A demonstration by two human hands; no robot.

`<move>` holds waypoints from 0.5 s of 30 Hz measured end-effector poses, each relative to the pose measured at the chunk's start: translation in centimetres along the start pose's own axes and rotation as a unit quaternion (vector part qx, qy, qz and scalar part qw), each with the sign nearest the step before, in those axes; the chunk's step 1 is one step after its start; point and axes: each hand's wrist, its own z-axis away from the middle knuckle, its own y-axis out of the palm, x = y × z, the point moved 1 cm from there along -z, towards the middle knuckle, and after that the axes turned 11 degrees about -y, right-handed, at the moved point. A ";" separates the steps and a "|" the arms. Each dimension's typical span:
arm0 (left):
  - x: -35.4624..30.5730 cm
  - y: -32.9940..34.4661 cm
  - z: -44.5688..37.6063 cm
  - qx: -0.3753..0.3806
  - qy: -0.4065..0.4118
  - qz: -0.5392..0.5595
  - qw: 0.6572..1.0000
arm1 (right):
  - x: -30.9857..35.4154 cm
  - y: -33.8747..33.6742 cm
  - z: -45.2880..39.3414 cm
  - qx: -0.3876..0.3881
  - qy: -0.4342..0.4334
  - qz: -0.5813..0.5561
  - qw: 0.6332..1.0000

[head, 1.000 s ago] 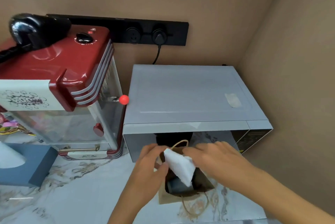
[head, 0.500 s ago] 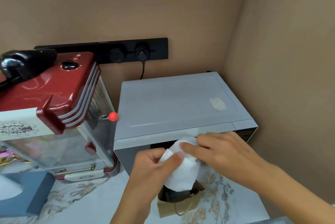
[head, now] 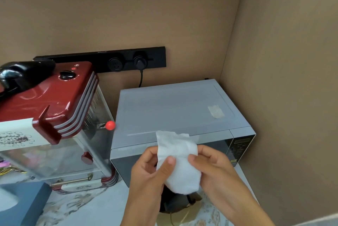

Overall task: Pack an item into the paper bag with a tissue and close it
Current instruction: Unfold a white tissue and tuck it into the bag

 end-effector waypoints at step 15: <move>-2.9 -1.2 0.1 0.027 0.067 -0.090 0.993 | 1.7 0.3 -1.5 -0.011 -0.213 0.154 0.965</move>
